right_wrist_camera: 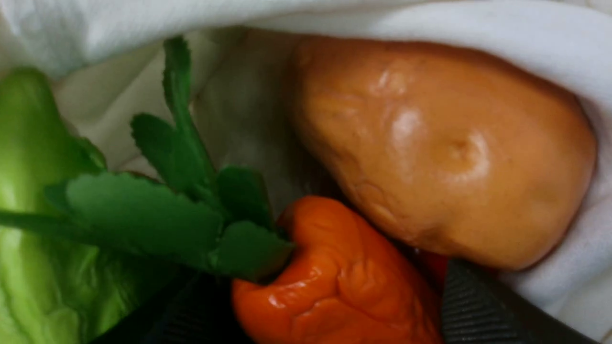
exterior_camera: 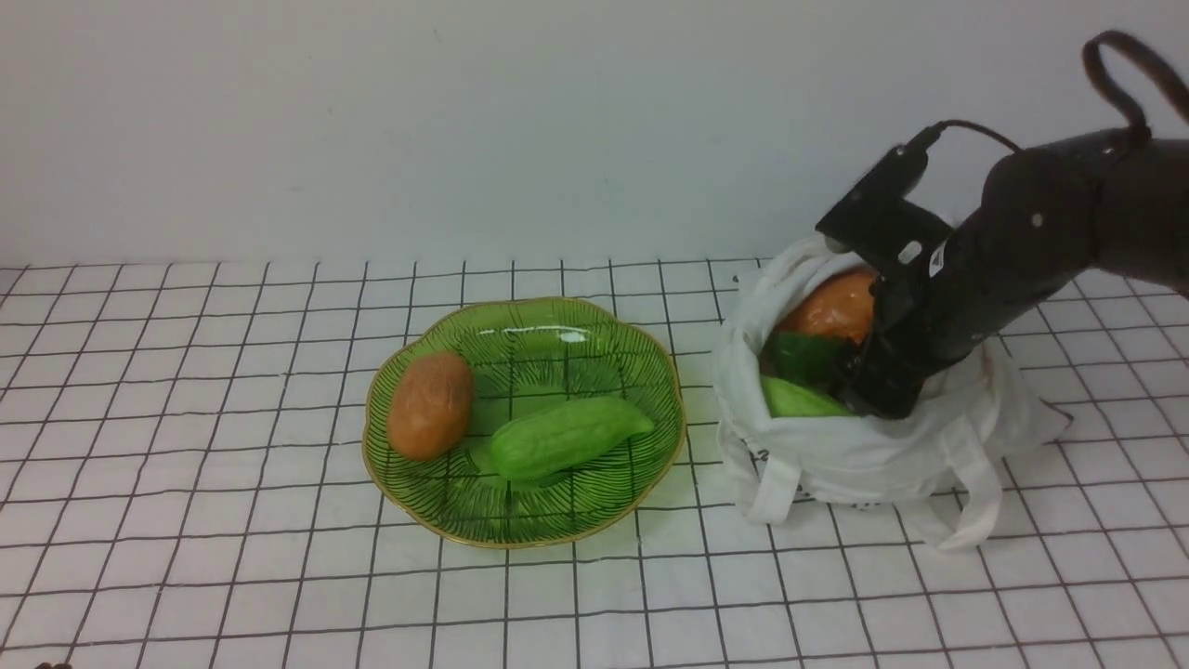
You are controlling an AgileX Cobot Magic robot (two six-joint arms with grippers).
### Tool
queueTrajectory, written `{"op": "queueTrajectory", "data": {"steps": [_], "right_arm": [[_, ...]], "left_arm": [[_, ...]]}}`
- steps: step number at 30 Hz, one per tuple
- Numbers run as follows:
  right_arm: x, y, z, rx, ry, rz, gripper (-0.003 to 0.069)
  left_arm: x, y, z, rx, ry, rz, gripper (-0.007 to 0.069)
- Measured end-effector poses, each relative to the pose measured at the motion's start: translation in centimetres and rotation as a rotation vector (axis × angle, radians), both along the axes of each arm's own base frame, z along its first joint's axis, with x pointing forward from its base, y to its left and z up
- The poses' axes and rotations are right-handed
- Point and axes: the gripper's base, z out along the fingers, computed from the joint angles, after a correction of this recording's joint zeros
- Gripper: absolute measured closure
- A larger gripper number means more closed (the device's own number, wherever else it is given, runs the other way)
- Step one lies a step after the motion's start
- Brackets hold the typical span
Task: Take vegetables from bag on white checkered tablecloth place on plate.
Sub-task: 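Reach into the cloth bag and grasp a vegetable inside it with the right gripper, then take the carrot out of the cloth bag and place it on the plate with the right gripper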
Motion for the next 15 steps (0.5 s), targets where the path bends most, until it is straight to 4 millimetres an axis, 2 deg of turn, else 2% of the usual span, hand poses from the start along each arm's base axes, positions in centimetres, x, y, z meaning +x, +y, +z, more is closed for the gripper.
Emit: {"op": "queueTrajectory", "data": {"steps": [2, 5, 8, 11, 12, 13, 15], "right_arm": [[0.1, -0.1, 0.0, -0.019, -0.009, -0.002, 0.0176], [0.1, -0.1, 0.2, -0.036, -0.021, -0.005, 0.0242], [-0.1, -0.2, 1.3, -0.003, -0.039, -0.062, 0.0242], [-0.7, -0.4, 3.6, 0.040, -0.081, -0.110, 0.0242], [-1.1, -0.5, 4.9, 0.065, -0.111, -0.128, 0.0249], [-1.1, -0.5, 4.9, 0.065, -0.111, -0.128, 0.0250], [-2.0, -0.8, 7.0, 0.102, -0.159, -0.150, 0.0257]], "left_arm": [[0.0, 0.0, 0.0, 0.000, 0.000, 0.000, 0.0633], [0.0, 0.0, 0.0, 0.000, 0.000, 0.000, 0.0633], [0.0, 0.0, 0.0, 0.000, 0.000, 0.000, 0.0633], [0.0, 0.0, 0.0, 0.000, 0.000, 0.000, 0.0633], [0.0, 0.0, 0.0, 0.000, 0.000, 0.000, 0.0633], [0.0, 0.0, 0.0, 0.000, 0.000, 0.000, 0.0633], [0.0, 0.0, 0.0, 0.000, 0.000, 0.000, 0.0633]]}}
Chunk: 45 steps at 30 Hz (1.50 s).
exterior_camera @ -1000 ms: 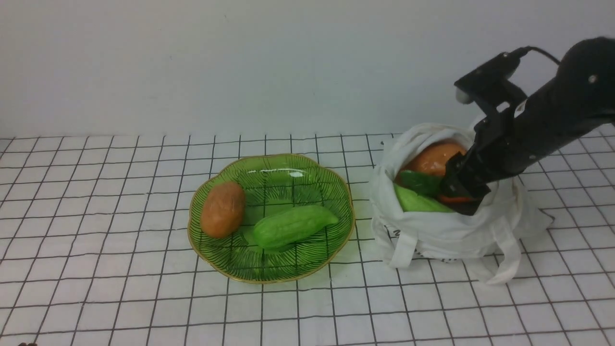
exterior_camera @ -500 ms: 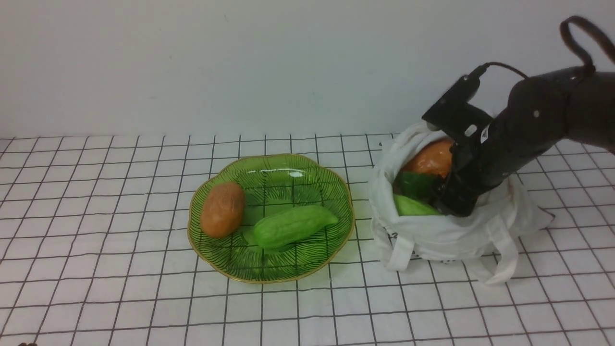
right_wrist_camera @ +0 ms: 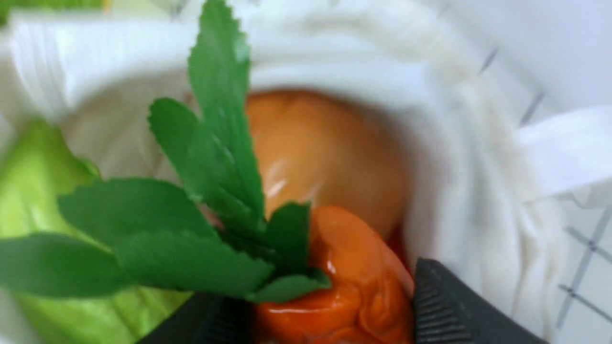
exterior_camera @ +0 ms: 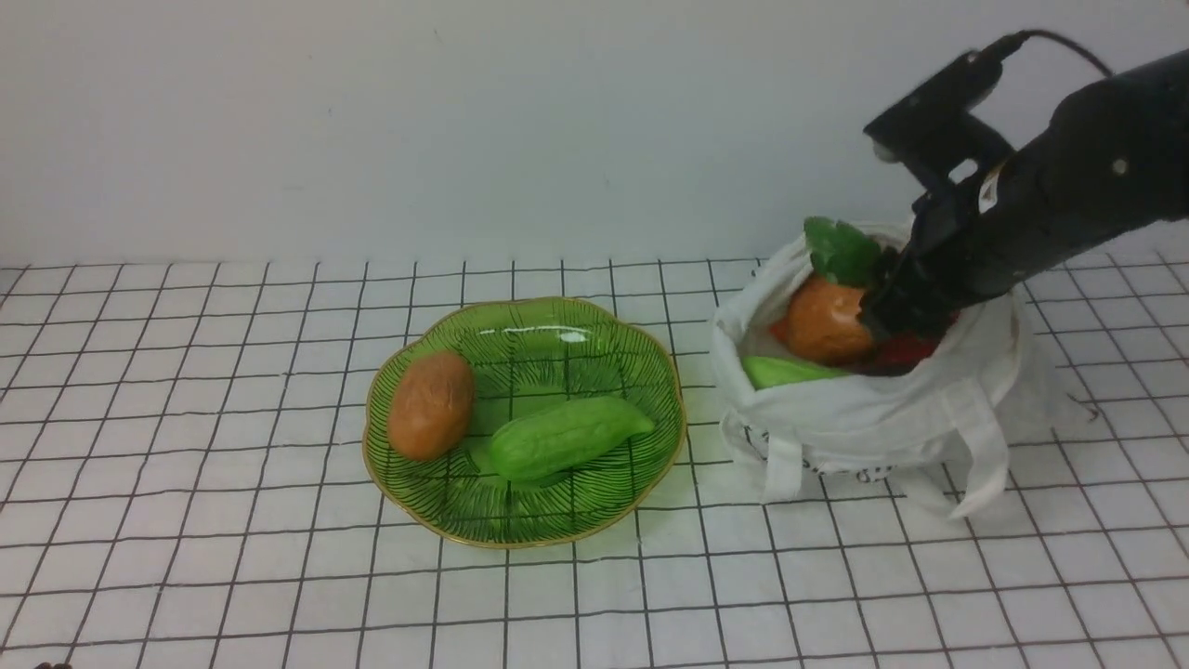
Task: Take vegetables from bag on white checkered tablecloth place on plate.
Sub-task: 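Take the carrot out of the cloth bag and place it on the plate with the right gripper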
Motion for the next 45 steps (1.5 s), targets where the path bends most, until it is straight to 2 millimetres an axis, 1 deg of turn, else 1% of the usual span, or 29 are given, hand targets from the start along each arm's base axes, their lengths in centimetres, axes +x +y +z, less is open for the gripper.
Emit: {"op": "queueTrajectory", "data": {"steps": [3, 7, 9, 11, 12, 13, 15, 17, 18, 20, 21, 23, 25, 26, 28, 30, 31, 32, 34, 37, 41, 45], "right_arm": [[-0.9, -0.2, 2.0, 0.030, -0.050, -0.009, 0.0258], [-1.2, -0.2, 2.7, 0.073, -0.068, -0.028, 0.0258], [-1.1, 0.2, 2.8, 0.163, -0.071, -0.066, 0.0259], [-1.0, 0.4, 3.0, 0.201, -0.079, -0.078, 0.0259], [-0.9, 0.8, 3.4, 0.280, -0.085, -0.097, 0.0259], [-0.9, 0.8, 3.4, 0.288, -0.084, -0.099, 0.0259], [-1.0, 1.3, 4.3, 0.382, -0.083, -0.113, 0.0259], [-1.4, 2.0, 5.7, 0.435, -0.101, -0.079, 0.0259], [-1.8, 2.6, 6.9, 0.454, -0.128, -0.032, 0.0259], [-2.5, 3.7, 8.3, 0.489, -0.154, 0.031, 0.0259], [-3.1, 4.8, 9.3, 0.514, -0.173, 0.090, 0.0259], [-4.0, 6.5, 10.2, 0.559, -0.183, 0.168, 0.0259], [-5.0, 8.6, 10.5, 0.620, -0.164, 0.237, 0.0259], [-5.4, 9.9, 10.3, 0.660, -0.137, 0.263, 0.0259], [-5.3, 11.7, 9.3, 0.734, -0.082, 0.262, 0.0259], [-4.5, 13.3, 7.6, 0.794, -0.019, 0.232, 0.0259], [-4.2, 13.8, 7.1, 0.819, 0.000, 0.216, 0.0259], [-3.7, 14.6, 5.7, 0.843, 0.039, 0.193, 0.0259], [-2.9, 15.3, 4.1, 0.857, 0.072, 0.166, 0.0259], [-1.5, 16.5, 0.6, 0.852, 0.137, 0.135, 0.0260], [-0.5, 17.5, -2.9, 0.883, 0.241, 0.089, 0.0260], [0.0, 18.3, -4.8, 0.937, 0.291, 0.059, 0.0260]], "left_arm": [[0.0, 0.0, 0.0, 0.000, 0.000, 0.000, 0.0633], [0.0, 0.0, 0.0, 0.000, 0.000, 0.000, 0.0633], [0.0, 0.0, 0.0, 0.000, 0.000, 0.000, 0.0633], [0.0, 0.0, 0.0, 0.000, 0.000, 0.000, 0.0633], [0.0, 0.0, 0.0, 0.000, 0.000, 0.000, 0.0633], [0.0, 0.0, 0.0, 0.000, 0.000, 0.000, 0.0633], [0.0, 0.0, 0.0, 0.000, 0.000, 0.000, 0.0633], [0.0, 0.0, 0.0, 0.000, 0.000, 0.000, 0.0633], [0.0, 0.0, 0.0, 0.000, 0.000, 0.000, 0.0633], [0.0, 0.0, 0.0, 0.000, 0.000, 0.000, 0.0633], [0.0, 0.0, 0.0, 0.000, 0.000, 0.000, 0.0633], [0.0, 0.0, 0.0, 0.000, 0.000, 0.000, 0.0633], [0.0, 0.0, 0.0, 0.000, 0.000, 0.000, 0.0633], [0.0, 0.0, 0.0, 0.000, 0.000, 0.000, 0.0633], [0.0, 0.0, 0.0, 0.000, 0.000, 0.000, 0.0633], [0.0, 0.0, 0.0, 0.000, 0.000, 0.000, 0.0633], [0.0, 0.0, 0.0, 0.000, 0.000, 0.000, 0.0633], [0.0, 0.0, 0.0, 0.000, 0.000, 0.000, 0.0633], [0.0, 0.0, 0.0, 0.000, 0.000, 0.000, 0.0633], [0.0, 0.0, 0.0, 0.000, 0.000, 0.000, 0.0633], [0.0, 0.0, 0.0, 0.000, 0.000, 0.000, 0.0633], [0.0, 0.0, 0.0, 0.000, 0.000, 0.000, 0.0633]]}}
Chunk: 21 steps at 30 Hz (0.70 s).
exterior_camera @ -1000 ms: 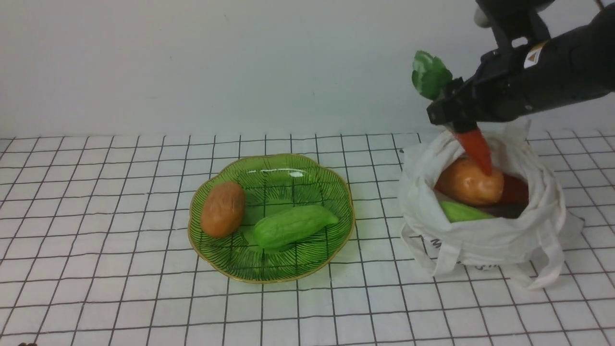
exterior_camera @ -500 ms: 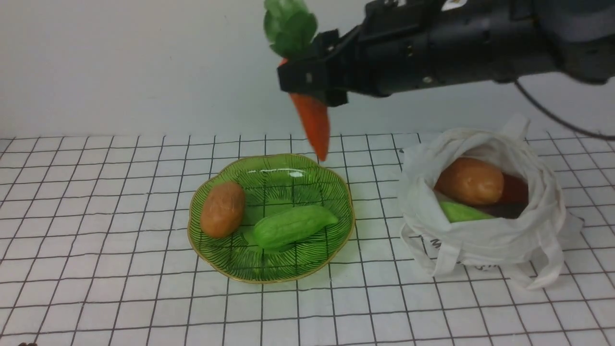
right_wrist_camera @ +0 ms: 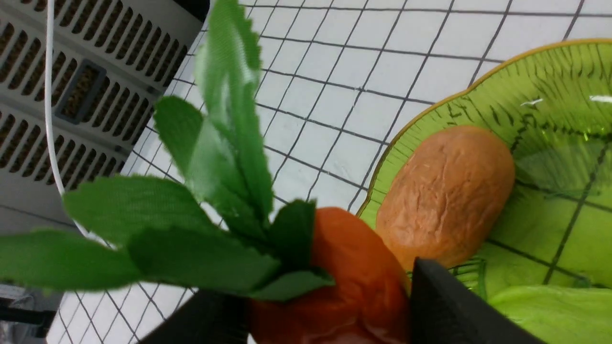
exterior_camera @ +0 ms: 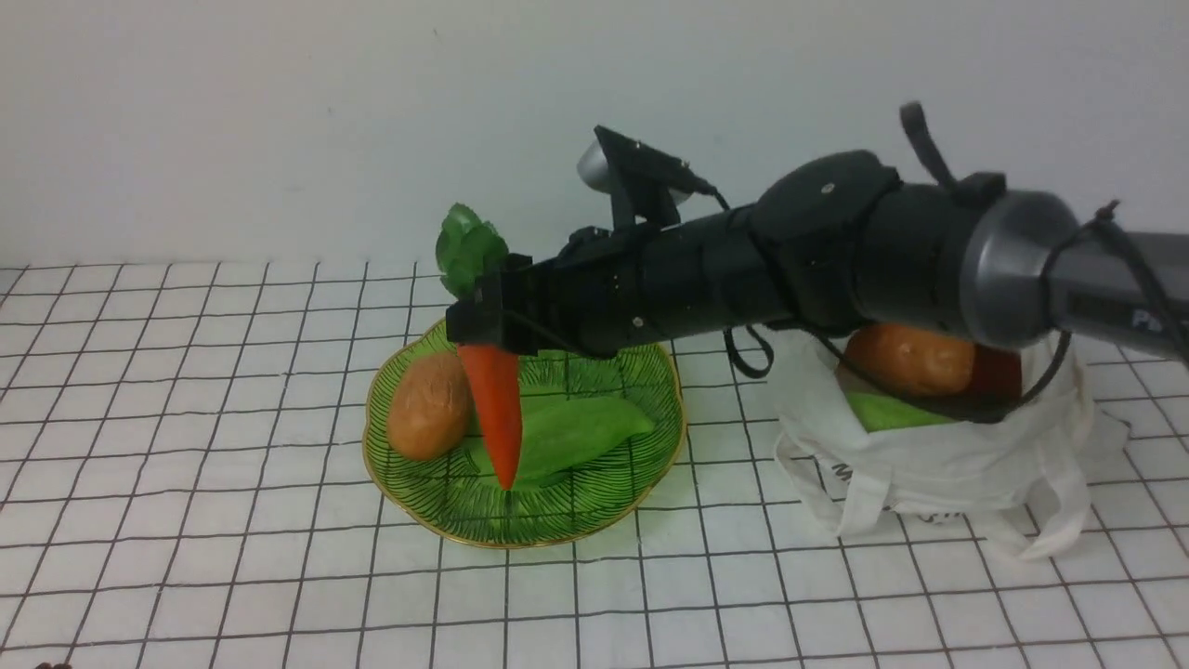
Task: Take vegetables from bag on white checkered tablecloth place on plate.
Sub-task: 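Take the carrot out of the cloth bag and place it on the plate with the right gripper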
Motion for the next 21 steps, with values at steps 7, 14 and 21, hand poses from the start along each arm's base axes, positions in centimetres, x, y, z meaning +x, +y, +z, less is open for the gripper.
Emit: {"op": "queueTrajectory", "data": {"steps": [7, 14, 21], "right_arm": [[0.6, 0.9, -2.5, 0.029, 0.020, -0.003, 0.0260], [0.8, 1.3, -4.0, 0.024, 0.037, -0.003, 0.0260], [1.0, 1.2, -4.0, 0.021, 0.041, -0.029, 0.0144]], "left_arm": [[0.0, 0.0, 0.0, 0.000, 0.000, 0.000, 0.0633], [0.0, 0.0, 0.0, 0.000, 0.000, 0.000, 0.0633], [0.0, 0.0, 0.0, 0.000, 0.000, 0.000, 0.0633]]}}
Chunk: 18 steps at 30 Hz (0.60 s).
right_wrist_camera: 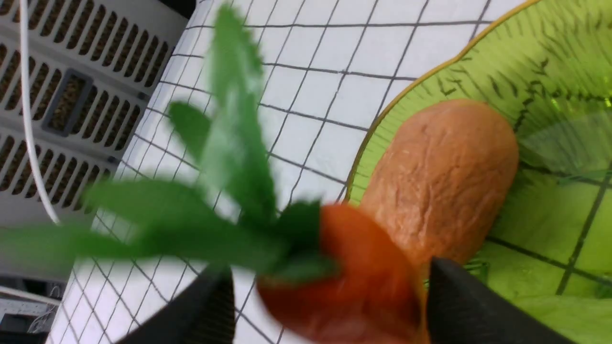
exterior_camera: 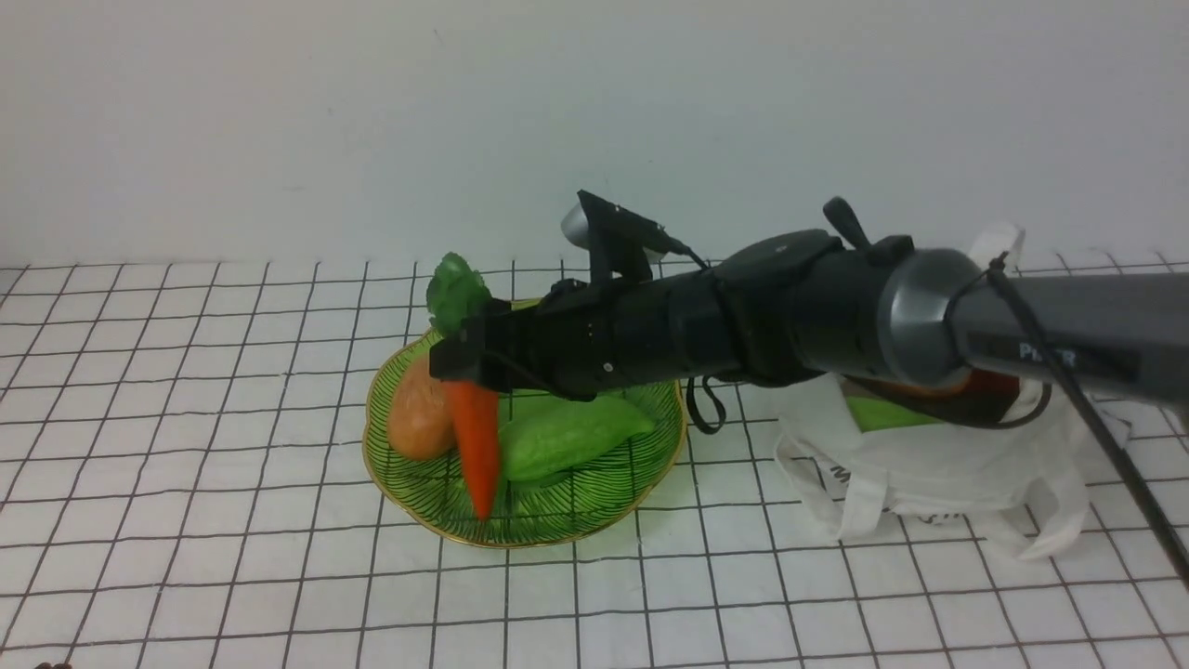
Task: Take vegetables from bag on white checkered tablecloth place on plate.
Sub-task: 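Take the carrot out of the cloth bag and place it on the plate with the right gripper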
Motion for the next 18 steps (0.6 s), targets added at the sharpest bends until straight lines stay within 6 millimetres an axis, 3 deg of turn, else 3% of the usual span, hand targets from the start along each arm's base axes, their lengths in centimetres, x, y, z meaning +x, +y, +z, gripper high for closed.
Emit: {"op": "queueTrajectory", "data": {"steps": [4, 10, 14, 18], "right_arm": [[0.1, -0.1, 0.0, -0.004, -0.003, -0.010, 0.0067], [0.2, -0.4, 0.0, -0.026, -0.021, 0.001, 0.0055], [0.3, -1.1, 1.0, -0.065, -0.077, 0.030, 0.0071], [-0.4, -2.3, 4.6, -0.134, -0.211, 0.089, 0.0170]], "left_arm": [[0.0, 0.0, 0.0, 0.000, 0.000, 0.000, 0.0633], [0.0, 0.0, 0.0, 0.000, 0.000, 0.000, 0.0633], [0.0, 0.0, 0.0, 0.000, 0.000, 0.000, 0.0633], [0.0, 0.0, 0.0, 0.000, 0.000, 0.000, 0.0633]]}}
